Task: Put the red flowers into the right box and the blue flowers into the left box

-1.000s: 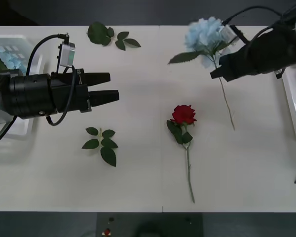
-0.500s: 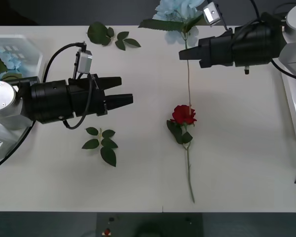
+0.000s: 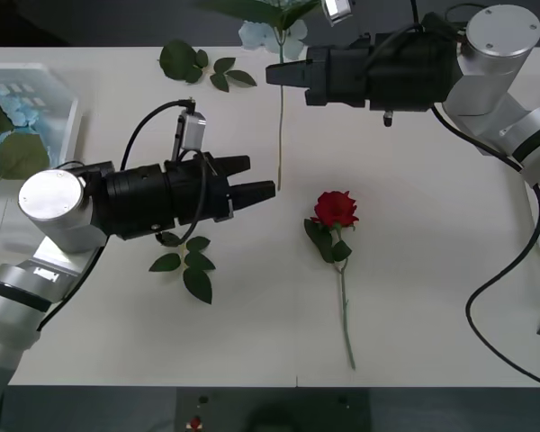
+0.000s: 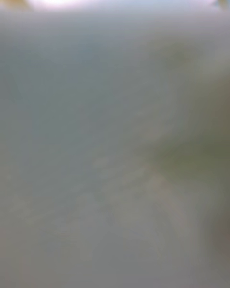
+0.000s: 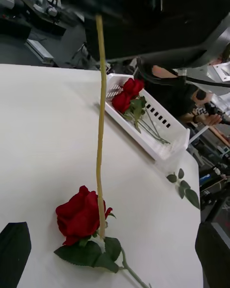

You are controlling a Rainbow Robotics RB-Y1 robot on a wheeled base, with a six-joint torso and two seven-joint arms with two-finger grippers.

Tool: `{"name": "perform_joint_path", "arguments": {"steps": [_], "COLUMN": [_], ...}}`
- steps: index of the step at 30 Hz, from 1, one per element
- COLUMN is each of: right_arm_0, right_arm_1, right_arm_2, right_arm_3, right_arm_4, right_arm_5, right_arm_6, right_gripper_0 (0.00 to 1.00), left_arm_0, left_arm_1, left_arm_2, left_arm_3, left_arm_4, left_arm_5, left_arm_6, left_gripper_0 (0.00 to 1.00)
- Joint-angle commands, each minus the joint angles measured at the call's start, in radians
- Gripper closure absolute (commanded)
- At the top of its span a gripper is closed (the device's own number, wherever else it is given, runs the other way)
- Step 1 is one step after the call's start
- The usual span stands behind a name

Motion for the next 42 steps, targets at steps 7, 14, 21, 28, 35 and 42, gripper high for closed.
{"name": "perform_joint_path", "arguments": {"steps": [7,14,21,28,35,42], "right_arm_0": [-0.055,-0.055,-0.055,-0.053,-0.055,-0.062], "right_arm_1": [0.019,0.019,0.019,0.017,0.010,-0.029], "right_arm_2": [-0.004,-0.004,-0.002,-0.002,0.001,0.002], "right_arm_3": [-0.010,-0.011,-0.010,-0.010,-0.010,-0.010], "right_arm_4": [-0.037,-0.035,-0.034,-0.032,-0.032,0.009], "right_arm_5": [-0.022,-0.026,-0.026,-0.026,-0.026,-0.006], "right_arm_6": [0.013,0.015,0.015,0.015,0.012,0.013], "right_gripper_0": [1.00,1.00,1.00,1.00,1.00,0.66], "left_arm_0": [0.008,-0.018,-0.050,-0.072,-0.073,-0.073], "left_arm_1": [-0.085,-0.123,-0.145,-0.149,-0.149,-0.130], "left_arm_2": [-0.015,-0.015,-0.015,-0.025,-0.044,-0.045], "left_arm_3": [-0.013,-0.011,0.024,0.056,0.056,0.056], "left_arm_4": [-0.141,-0.206,-0.220,-0.220,-0.209,-0.161], "left_arm_5": [-0.074,-0.125,-0.131,-0.154,-0.192,-0.191], "left_arm_6": [-0.053,-0.039,-0.028,-0.025,-0.013,-0.004], "left_gripper_0": [0.00,0.10,0.70,1.00,1.00,1.00]}}
